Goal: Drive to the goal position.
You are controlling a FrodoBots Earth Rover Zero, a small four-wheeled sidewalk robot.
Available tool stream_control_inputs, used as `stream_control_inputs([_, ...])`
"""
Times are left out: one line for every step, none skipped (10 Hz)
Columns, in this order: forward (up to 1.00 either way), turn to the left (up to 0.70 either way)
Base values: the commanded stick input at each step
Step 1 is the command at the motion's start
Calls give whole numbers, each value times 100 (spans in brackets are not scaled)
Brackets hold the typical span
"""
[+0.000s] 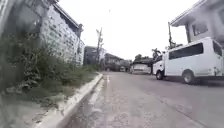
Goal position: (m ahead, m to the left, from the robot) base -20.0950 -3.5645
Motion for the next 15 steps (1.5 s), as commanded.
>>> stream_control_inputs([5,-9])
stream_control_inputs([5,-3])
stream_control_inputs([70,0])
stream_control_inputs([70,-2])
stream_control_inputs([70,-25])
stream_control_inputs([70,-33])
stream_control_inputs([70,-35])
stream_control_inputs([70,-35])
stream_control_inputs([70,-35])
stream_control_inputs([70,-35])
stream_control_inputs([70,-35])
stream_control_inputs([70,-35])
stream_control_inputs([70,-35])
stream_control_inputs([70,-35])
stream_control_inputs([70,-35])
